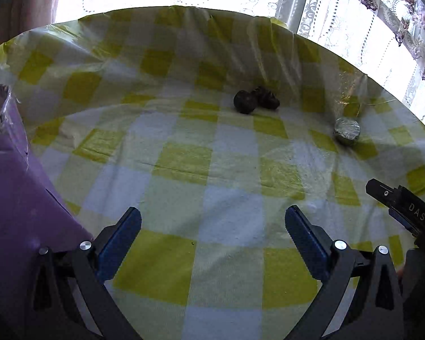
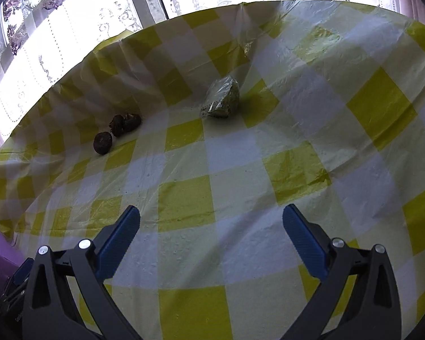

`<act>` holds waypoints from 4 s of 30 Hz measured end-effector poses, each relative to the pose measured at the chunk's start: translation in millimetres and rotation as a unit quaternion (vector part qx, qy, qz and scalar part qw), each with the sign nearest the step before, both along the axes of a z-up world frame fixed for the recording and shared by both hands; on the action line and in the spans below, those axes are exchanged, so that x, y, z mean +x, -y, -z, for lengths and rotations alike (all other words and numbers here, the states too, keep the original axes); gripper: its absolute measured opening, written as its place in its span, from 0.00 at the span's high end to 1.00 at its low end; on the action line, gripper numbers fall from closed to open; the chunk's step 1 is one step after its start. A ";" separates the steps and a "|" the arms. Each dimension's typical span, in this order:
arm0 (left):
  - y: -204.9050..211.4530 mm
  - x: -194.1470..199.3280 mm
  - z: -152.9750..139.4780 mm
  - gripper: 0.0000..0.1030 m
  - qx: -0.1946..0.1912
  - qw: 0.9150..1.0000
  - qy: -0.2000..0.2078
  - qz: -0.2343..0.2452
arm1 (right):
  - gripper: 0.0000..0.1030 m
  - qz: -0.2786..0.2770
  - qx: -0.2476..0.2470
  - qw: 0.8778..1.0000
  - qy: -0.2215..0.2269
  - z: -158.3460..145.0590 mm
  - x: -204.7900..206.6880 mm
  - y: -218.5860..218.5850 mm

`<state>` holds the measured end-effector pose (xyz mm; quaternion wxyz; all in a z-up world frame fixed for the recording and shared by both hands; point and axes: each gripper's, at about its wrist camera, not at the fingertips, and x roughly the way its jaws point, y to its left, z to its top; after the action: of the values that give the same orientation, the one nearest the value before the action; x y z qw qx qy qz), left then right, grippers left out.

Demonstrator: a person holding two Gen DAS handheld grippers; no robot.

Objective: Organize fruits

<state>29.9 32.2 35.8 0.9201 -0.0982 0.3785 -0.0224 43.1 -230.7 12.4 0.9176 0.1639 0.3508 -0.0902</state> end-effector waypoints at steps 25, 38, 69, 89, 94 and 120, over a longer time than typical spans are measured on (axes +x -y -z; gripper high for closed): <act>-8.2 -1.2 2.7 0.04 -0.057 0.998 0.018 0.001 | 0.02 0.014 -0.083 0.996 -0.032 -5.2 124.4 34.8; -8.2 -2.2 2.4 0.04 -0.061 0.998 0.024 -0.001 | 0.29 -0.034 -0.159 0.984 -0.078 -2.3 188.2 8.4; 45.4 170.5 -5.3 0.13 -0.014 1.000 -0.020 -0.008 | 0.44 -0.063 0.061 0.996 0.021 5.2 25.2 15.9; 39.9 128.3 -11.0 0.65 0.005 1.000 -0.009 0.017 | 0.44 -0.070 0.069 0.995 0.027 6.4 25.5 17.3; 12.2 22.9 -12.6 0.65 -0.003 1.000 0.018 0.009 | 0.44 -0.073 0.068 0.995 0.026 6.6 25.7 16.6; -21.2 -75.0 0.6 0.64 -0.047 0.997 0.051 0.018 | 0.44 -0.059 0.058 0.996 0.027 5.5 8.2 4.7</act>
<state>-45.1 53.3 35.2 0.9319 -0.1333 0.3316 -0.0622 51.3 -235.5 6.9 0.9193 0.1984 0.3398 -0.0106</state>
